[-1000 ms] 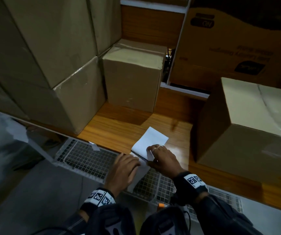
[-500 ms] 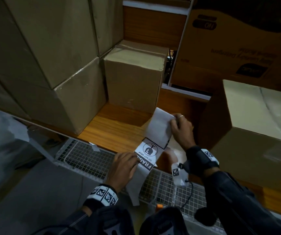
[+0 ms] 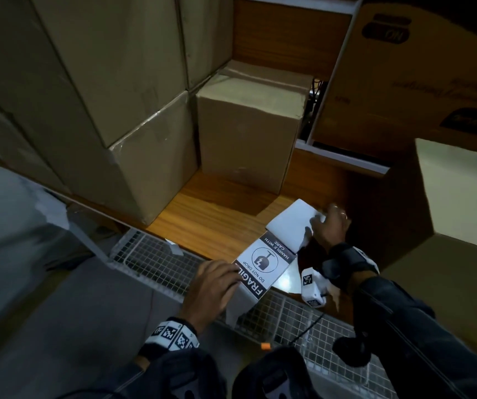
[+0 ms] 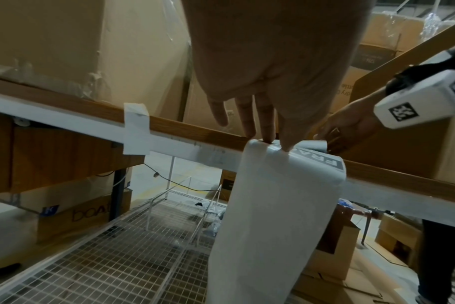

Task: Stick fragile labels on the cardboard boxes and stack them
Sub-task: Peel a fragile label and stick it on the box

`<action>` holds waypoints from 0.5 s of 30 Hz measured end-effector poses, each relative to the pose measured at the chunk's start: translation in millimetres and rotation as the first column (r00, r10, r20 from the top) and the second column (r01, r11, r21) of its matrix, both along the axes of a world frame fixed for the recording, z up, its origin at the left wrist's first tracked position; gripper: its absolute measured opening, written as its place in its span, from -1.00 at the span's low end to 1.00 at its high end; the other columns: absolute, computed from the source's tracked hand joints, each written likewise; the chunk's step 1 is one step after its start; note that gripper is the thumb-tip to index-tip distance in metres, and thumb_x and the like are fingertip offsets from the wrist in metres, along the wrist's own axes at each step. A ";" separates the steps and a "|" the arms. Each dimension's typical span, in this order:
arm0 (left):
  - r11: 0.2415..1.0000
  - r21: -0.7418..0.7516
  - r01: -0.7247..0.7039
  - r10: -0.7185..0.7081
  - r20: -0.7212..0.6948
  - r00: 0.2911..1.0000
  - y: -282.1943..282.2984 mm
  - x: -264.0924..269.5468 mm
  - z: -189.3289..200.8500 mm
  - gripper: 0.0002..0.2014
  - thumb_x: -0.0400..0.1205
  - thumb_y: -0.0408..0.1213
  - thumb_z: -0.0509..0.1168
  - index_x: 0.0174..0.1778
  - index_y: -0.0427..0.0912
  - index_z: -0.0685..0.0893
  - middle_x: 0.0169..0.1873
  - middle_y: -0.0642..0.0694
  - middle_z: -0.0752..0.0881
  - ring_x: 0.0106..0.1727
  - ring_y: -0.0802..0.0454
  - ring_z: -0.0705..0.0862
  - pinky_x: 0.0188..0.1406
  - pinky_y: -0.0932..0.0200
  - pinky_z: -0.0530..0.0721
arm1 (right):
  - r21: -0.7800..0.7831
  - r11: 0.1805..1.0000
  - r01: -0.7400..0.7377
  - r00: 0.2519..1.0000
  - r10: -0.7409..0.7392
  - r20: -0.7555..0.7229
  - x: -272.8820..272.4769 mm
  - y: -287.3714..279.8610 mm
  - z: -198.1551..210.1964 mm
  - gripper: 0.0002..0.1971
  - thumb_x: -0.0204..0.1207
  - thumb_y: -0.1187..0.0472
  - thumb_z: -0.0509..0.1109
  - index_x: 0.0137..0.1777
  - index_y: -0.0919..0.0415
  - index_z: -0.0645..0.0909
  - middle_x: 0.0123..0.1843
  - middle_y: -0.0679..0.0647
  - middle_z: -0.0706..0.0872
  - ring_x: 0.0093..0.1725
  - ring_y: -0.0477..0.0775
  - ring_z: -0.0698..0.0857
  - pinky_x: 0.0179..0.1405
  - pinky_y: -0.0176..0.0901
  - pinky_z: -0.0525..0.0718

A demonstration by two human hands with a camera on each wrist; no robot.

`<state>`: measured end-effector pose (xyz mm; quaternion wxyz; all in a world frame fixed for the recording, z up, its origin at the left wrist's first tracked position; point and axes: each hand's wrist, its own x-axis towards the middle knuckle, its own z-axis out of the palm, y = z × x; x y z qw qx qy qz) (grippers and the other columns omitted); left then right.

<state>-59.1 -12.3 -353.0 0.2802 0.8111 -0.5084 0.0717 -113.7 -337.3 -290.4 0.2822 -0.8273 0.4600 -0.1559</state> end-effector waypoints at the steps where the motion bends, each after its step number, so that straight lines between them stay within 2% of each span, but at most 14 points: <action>1: 1.000 -0.023 -0.008 0.007 -0.022 1.000 0.6 -0.6 -0.4 -0.78 0.58 -0.26 0.53 0.14 -0.03 0.83 0.19 0.06 0.79 0.30 0.11 0.65 0.40 0.07 0.51 | -0.023 1.000 -0.013 1.000 0.013 -0.013 -2.2 3.1 -1.7 -0.73 0.57 0.26 0.44 0.18 0.41 0.58 0.26 0.44 0.64 0.31 0.46 0.59 0.18 0.08 0.46; 3: 0.996 -0.074 -0.044 0.037 -0.091 0.995 1.5 -2.6 0.3 -0.79 0.62 -0.33 0.50 0.16 -0.12 0.82 0.13 0.01 0.79 0.22 0.10 0.68 0.30 0.16 0.58 | -0.064 0.996 -0.062 0.998 0.061 -0.002 -8.9 14.4 -1.3 -0.70 0.59 0.21 0.43 0.26 0.33 0.60 0.30 0.36 0.63 0.33 0.40 0.59 0.29 0.14 0.47; 5: 0.987 -0.107 -0.117 0.096 -0.186 0.978 4.6 -4.0 0.1 -0.83 0.64 -0.34 0.49 0.14 -0.16 0.81 0.03 -0.01 0.80 0.08 0.12 0.70 0.12 0.22 0.68 | -0.122 0.971 -0.205 0.974 0.215 0.073 -18.3 34.2 -0.5 -0.71 0.61 0.22 0.46 0.31 0.20 0.66 0.27 0.22 0.69 0.25 0.22 0.64 0.27 0.04 0.52; 6: 0.980 -0.114 -0.163 0.132 -0.237 0.963 7.1 -4.3 -1.8 -0.86 0.65 -0.31 0.49 0.11 -0.15 0.82 -0.01 0.01 0.80 0.02 0.15 0.71 0.04 0.22 0.71 | -0.141 0.941 -0.308 0.937 0.326 0.123 -23.7 47.9 0.4 -0.73 0.62 0.26 0.47 0.30 0.17 0.69 0.25 0.17 0.72 0.21 0.15 0.67 0.22 -0.05 0.53; 8: 0.959 -0.098 -0.266 0.209 -0.389 0.897 12.0 -5.4 -4.9 -0.87 0.65 -0.19 0.48 0.08 -0.08 0.82 -0.06 0.08 0.80 -0.03 0.21 0.74 -0.04 0.22 0.75 | -0.164 0.842 -0.514 0.826 0.538 0.171 -34.2 77.7 0.6 -0.79 0.62 0.31 0.48 0.22 0.16 0.74 0.15 0.11 0.77 0.13 0.08 0.71 0.10 -0.09 0.57; 10: 0.927 -0.037 -0.373 0.278 -0.601 0.749 16.1 -7.1 -3.4 -0.86 0.64 -0.11 0.48 0.09 0.04 0.77 -0.06 0.14 0.79 -0.02 0.28 0.74 -0.08 0.33 0.73 | -0.159 0.740 -0.654 0.741 0.669 0.065 -42.0 106.6 -4.7 -0.86 0.66 0.21 0.45 0.17 0.10 0.76 0.05 0.01 0.78 0.00 -0.03 0.69 -0.02 -0.09 0.62; 12: 0.927 0.034 -0.374 0.252 -0.796 0.551 16.4 -8.2 3.1 -0.85 0.67 -0.13 0.47 0.07 0.17 0.66 -0.03 0.18 0.74 0.03 0.30 0.71 -0.10 0.42 0.65 | -0.168 0.654 -0.737 0.670 0.740 -0.062 -45.3 127.7 -15.2 -0.84 0.69 0.08 0.37 0.14 0.05 0.75 0.00 -0.02 0.77 -0.07 -0.03 0.69 -0.08 -0.02 0.67; 14: 0.951 0.054 -0.304 0.180 -0.897 0.403 14.4 -6.1 3.3 -0.85 0.71 -0.11 0.41 0.18 0.14 0.66 0.09 0.13 0.75 0.18 0.16 0.72 0.06 0.27 0.67 | -0.166 0.615 -0.771 0.635 0.762 -0.130 -48.3 140.6 -23.4 -0.76 0.68 0.01 0.32 0.16 0.07 0.74 0.06 0.02 0.76 -0.01 0.07 0.71 -0.04 0.05 0.68; 15: 0.960 0.062 -0.272 0.165 -0.913 0.373 13.9 -4.4 1.0 -0.81 0.72 -0.09 0.39 0.25 0.09 0.68 0.15 0.10 0.76 0.25 0.11 0.71 0.16 0.16 0.69 | -0.170 0.606 -0.777 0.628 0.764 -0.146 -49.6 144.3 -26.1 -0.75 0.66 0.00 0.31 0.17 0.07 0.73 0.08 0.03 0.75 0.03 0.10 0.70 -0.03 0.06 0.67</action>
